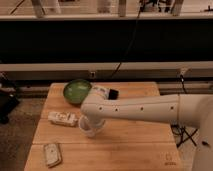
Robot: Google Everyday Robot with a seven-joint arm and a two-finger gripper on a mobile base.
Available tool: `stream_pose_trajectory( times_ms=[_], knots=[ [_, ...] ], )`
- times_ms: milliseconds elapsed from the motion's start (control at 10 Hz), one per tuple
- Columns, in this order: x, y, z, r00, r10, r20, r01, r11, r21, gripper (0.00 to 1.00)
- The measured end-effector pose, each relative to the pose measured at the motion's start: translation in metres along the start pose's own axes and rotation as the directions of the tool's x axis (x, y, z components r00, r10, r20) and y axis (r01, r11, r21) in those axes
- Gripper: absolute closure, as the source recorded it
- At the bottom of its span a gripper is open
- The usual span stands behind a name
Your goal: Pick up the ceramic cup
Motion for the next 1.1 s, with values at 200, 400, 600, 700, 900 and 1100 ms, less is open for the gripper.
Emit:
stream_pose_trajectory(
  times_ms=[200, 400, 600, 700, 900, 1100],
  knots=[
    [0.001, -0.001, 0.003, 1.0, 0.022, 0.003, -0.022, 1.0, 0.013, 1.0],
    [0.008, 0.001, -0.004, 0.999, 0.038, -0.012, -0.038, 0.999, 0.033, 1.0],
    [0.017, 0.003, -0.029, 0.998, 0.061, -0.03, -0.059, 0.996, 0.062, 1.0],
    [0.021, 0.004, -0.039, 0.997, 0.072, -0.039, -0.069, 0.995, 0.072, 1.0],
    [0.03, 0.01, -0.062, 0.993, 0.098, -0.069, -0.092, 0.992, 0.092, 1.0],
    [0.032, 0.01, -0.079, 0.99, 0.104, -0.093, -0.095, 0.99, 0.103, 1.0]
  ],
)
